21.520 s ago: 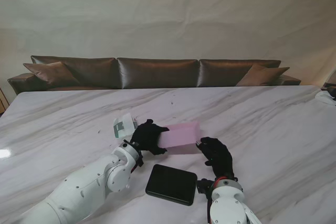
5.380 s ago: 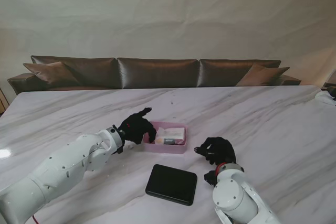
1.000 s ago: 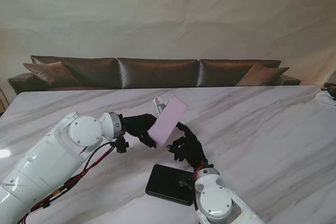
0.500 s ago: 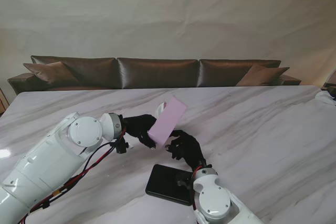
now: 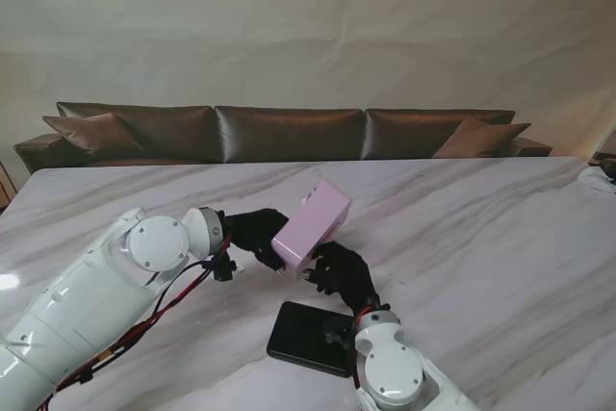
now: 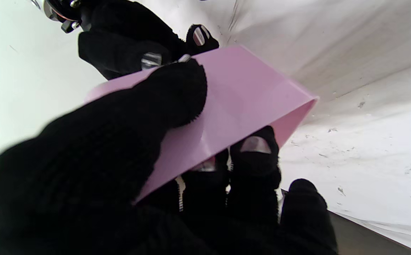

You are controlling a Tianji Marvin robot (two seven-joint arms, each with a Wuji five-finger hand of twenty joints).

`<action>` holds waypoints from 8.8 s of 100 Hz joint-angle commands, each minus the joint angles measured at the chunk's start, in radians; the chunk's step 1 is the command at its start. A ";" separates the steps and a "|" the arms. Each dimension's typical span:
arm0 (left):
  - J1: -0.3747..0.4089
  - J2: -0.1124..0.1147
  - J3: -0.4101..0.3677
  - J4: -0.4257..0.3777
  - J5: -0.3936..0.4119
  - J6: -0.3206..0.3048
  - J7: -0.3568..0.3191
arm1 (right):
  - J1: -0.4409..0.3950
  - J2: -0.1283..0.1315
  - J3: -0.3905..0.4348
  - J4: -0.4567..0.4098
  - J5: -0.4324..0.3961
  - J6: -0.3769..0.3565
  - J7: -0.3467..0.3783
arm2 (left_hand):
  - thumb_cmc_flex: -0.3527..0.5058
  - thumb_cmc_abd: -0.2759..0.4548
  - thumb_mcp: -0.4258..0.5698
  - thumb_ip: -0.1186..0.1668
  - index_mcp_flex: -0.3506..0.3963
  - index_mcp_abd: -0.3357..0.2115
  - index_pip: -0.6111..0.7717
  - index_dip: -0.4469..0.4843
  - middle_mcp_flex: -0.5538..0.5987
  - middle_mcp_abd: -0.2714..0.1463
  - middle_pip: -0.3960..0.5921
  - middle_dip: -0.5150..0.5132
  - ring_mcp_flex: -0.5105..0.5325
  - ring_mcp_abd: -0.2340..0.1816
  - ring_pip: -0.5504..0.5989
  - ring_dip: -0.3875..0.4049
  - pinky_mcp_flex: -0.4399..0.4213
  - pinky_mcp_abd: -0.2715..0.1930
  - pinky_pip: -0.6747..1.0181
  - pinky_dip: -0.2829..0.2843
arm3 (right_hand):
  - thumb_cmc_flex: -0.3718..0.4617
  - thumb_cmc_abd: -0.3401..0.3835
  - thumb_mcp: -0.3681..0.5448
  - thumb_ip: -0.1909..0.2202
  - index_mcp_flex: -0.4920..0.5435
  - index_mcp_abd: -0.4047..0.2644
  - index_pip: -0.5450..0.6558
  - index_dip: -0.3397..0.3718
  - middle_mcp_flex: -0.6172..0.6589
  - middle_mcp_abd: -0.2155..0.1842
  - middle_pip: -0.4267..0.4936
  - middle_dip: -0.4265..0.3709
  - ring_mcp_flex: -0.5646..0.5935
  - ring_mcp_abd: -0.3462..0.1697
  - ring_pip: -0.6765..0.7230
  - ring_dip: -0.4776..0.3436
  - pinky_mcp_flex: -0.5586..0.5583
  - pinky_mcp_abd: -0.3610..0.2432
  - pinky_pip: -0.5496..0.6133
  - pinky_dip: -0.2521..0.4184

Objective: Refill a tissue box and feed the first sheet

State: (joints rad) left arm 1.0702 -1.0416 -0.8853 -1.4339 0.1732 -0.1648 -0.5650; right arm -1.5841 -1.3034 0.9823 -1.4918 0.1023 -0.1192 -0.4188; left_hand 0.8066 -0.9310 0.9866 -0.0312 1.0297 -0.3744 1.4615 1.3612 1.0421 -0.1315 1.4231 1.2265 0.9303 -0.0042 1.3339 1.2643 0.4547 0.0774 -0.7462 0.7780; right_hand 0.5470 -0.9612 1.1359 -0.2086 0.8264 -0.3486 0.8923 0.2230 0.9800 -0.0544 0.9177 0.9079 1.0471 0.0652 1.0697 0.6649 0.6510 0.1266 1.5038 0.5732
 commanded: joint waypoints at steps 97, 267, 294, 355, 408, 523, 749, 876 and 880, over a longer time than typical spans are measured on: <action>0.009 0.006 -0.014 -0.020 -0.019 0.018 -0.037 | -0.001 -0.042 -0.003 0.004 -0.107 0.103 -0.166 | 0.078 0.138 0.142 0.077 -0.001 -0.049 0.000 0.030 0.038 -0.025 -0.073 -0.080 0.040 0.001 0.005 -0.004 0.011 -0.034 2.293 0.075 | -0.208 0.102 0.001 0.124 -0.157 0.107 -0.222 0.218 0.046 -0.020 0.050 -0.040 0.049 0.015 0.022 0.005 0.033 -0.020 0.032 0.011; -0.018 0.004 0.022 0.005 -0.047 0.020 -0.055 | -0.005 -0.020 0.000 -0.016 -0.099 0.081 -0.090 | 0.071 0.148 0.132 0.077 -0.007 -0.052 -0.005 0.035 0.035 -0.029 -0.076 -0.078 0.037 0.000 0.001 -0.004 0.010 -0.036 2.285 0.087 | -0.031 -0.070 0.067 0.009 -0.245 0.042 -0.279 0.045 0.086 -0.074 0.094 0.066 0.084 -0.025 0.037 0.004 0.071 -0.046 0.053 -0.002; -0.021 0.005 0.023 0.009 -0.048 0.024 -0.059 | -0.001 -0.025 -0.015 -0.006 -0.073 0.050 -0.089 | 0.071 0.149 0.130 0.078 -0.007 -0.052 -0.006 0.036 0.034 -0.031 -0.078 -0.078 0.037 0.000 0.001 -0.004 0.009 -0.036 2.284 0.087 | -0.033 -0.026 0.047 0.008 -0.100 -0.001 -0.231 0.047 0.102 -0.071 0.103 0.075 0.086 -0.019 0.040 0.006 0.070 -0.039 0.053 0.001; -0.018 0.003 0.024 0.008 -0.050 0.029 -0.056 | 0.031 -0.061 -0.040 0.032 -0.058 0.048 -0.181 | 0.069 0.151 0.128 0.078 -0.009 -0.052 -0.007 0.037 0.034 -0.031 -0.079 -0.077 0.036 -0.001 -0.001 -0.004 0.009 -0.036 2.283 0.087 | -0.014 0.043 0.007 -0.014 0.140 0.016 0.158 -0.074 0.161 -0.069 0.147 0.085 0.127 -0.019 0.075 0.010 0.103 -0.031 0.082 0.011; -0.009 0.006 0.011 -0.005 -0.042 0.041 -0.061 | 0.023 -0.052 -0.028 0.026 -0.077 0.060 -0.166 | 0.067 0.152 0.128 0.077 -0.011 -0.052 -0.009 0.038 0.034 -0.031 -0.079 -0.077 0.036 -0.001 -0.001 -0.004 0.009 -0.036 2.283 0.087 | -0.067 0.130 0.152 0.103 0.095 0.046 0.142 0.304 0.124 -0.077 0.236 0.226 0.089 -0.028 0.098 0.013 0.070 -0.045 0.082 0.013; -0.008 0.008 0.010 -0.016 -0.042 0.055 -0.070 | -0.004 -0.012 -0.001 -0.001 -0.070 0.066 -0.044 | 0.064 0.156 0.124 0.073 -0.013 -0.054 -0.012 0.041 0.032 -0.034 -0.083 -0.077 0.034 0.000 -0.005 -0.004 0.007 -0.036 2.282 0.087 | 0.051 -0.047 0.097 0.060 -0.273 -0.025 -0.374 -0.042 0.121 -0.101 0.219 0.260 0.079 -0.043 0.093 0.032 0.059 -0.052 0.066 0.020; -0.020 0.009 0.028 -0.010 -0.050 0.070 -0.082 | 0.029 -0.057 -0.043 0.041 0.008 -0.007 -0.136 | 0.064 0.157 0.121 0.075 -0.017 -0.056 -0.015 0.044 0.031 -0.036 -0.085 -0.076 0.032 -0.001 -0.007 -0.003 0.006 -0.037 2.280 0.087 | -0.100 0.171 0.017 0.043 0.104 -0.050 0.152 0.206 0.201 -0.082 0.239 0.201 0.143 -0.020 0.127 0.023 0.105 -0.042 0.115 0.014; -0.015 0.008 0.021 -0.024 -0.047 0.090 -0.079 | -0.051 -0.027 0.044 -0.040 -0.088 0.128 -0.140 | 0.064 0.160 0.118 0.075 -0.017 -0.056 -0.015 0.044 0.028 -0.038 -0.088 -0.074 0.031 -0.001 -0.008 -0.003 0.006 -0.037 2.279 0.086 | -0.152 0.036 0.328 0.368 0.199 -0.041 0.166 0.581 0.233 -0.014 0.383 0.290 0.143 -0.053 0.179 0.034 0.104 -0.052 0.130 0.027; -0.013 0.009 0.019 -0.026 -0.046 0.092 -0.080 | -0.054 -0.025 0.050 -0.044 -0.093 0.136 -0.139 | 0.063 0.158 0.117 0.075 -0.017 -0.056 -0.015 0.044 0.028 -0.038 -0.088 -0.074 0.031 -0.001 -0.008 -0.003 0.006 -0.037 2.279 0.086 | -0.152 0.037 0.327 0.369 0.199 -0.041 0.166 0.581 0.233 -0.014 0.383 0.290 0.143 -0.053 0.179 0.034 0.104 -0.052 0.130 0.027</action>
State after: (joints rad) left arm 1.0549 -1.0316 -0.8590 -1.4472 0.1242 -0.0797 -0.6302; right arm -1.6273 -1.3339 1.0231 -1.5286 0.0144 0.0041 -0.5695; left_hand 0.8155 -0.8672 0.9947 -0.0306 1.0025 -0.3748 1.4422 1.3870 1.0421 -0.1379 1.3985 1.2024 0.9310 -0.0030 1.3220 1.2642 0.4557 0.0782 -0.7455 0.8488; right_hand 0.3882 -0.9178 1.3897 0.1058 0.9163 -0.2985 0.9428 0.7284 1.1807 -0.0738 1.2609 1.1779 1.1619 0.0478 1.1925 0.6876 0.7487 0.1159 1.5779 0.5838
